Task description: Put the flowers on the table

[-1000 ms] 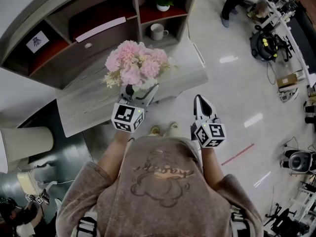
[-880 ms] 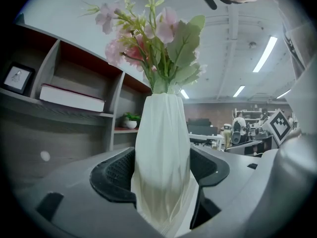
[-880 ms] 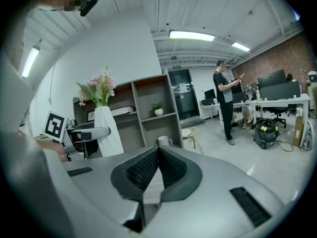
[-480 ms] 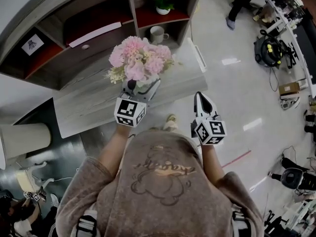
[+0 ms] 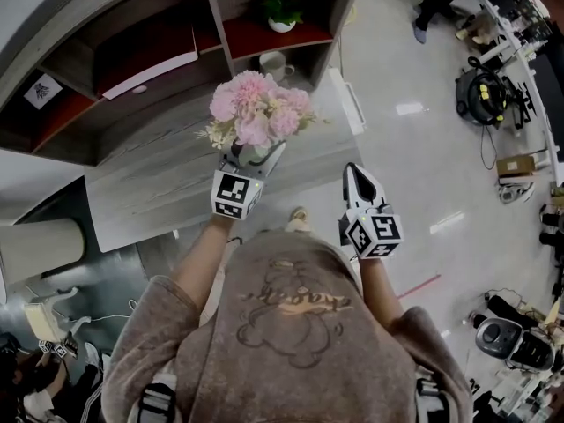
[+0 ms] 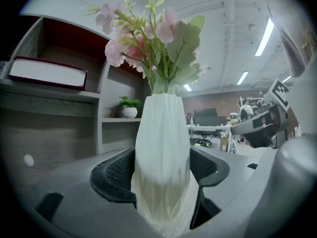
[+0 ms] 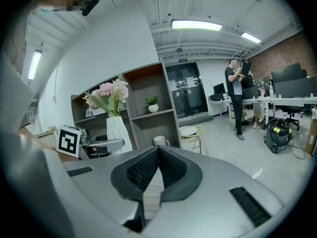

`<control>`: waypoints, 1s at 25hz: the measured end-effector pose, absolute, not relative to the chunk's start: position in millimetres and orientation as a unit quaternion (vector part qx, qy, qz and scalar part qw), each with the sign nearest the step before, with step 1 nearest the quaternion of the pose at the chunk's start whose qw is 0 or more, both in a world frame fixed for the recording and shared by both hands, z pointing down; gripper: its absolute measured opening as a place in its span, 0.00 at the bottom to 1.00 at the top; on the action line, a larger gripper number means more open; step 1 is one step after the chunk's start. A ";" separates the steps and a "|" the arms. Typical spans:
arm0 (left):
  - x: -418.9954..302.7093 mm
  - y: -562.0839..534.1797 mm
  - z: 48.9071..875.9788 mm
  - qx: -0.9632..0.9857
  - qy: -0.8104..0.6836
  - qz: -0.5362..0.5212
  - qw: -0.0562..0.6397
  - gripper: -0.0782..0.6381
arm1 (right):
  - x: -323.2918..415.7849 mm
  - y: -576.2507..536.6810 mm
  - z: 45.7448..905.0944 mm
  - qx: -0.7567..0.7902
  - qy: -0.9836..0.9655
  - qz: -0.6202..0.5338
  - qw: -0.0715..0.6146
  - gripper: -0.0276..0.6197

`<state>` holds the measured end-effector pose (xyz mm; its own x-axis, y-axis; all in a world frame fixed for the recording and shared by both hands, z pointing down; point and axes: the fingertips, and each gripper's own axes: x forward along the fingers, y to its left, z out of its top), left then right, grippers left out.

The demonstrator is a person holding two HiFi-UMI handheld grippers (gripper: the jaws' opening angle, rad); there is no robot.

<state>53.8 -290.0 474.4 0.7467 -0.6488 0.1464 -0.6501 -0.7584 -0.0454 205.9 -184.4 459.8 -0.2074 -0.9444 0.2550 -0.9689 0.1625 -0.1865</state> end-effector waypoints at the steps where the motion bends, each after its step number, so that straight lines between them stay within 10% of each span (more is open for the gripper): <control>1: 56.1 -293.9 478.9 0.934 -0.349 0.081 0.003 0.60 | 208.2 -186.9 460.4 0.627 -0.762 0.157 0.040 0.02; 25: 96.8 -360.8 549.6 0.923 -0.371 0.104 0.006 0.60 | 250.6 -225.7 483.6 0.633 -0.747 0.184 0.084 0.02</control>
<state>96.8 -360.8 549.6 0.7026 -0.6838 0.1971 -0.6862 -0.7243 -0.0666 250.6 -225.7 483.6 -0.1843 -0.9152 0.3583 -0.9770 0.1310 -0.1680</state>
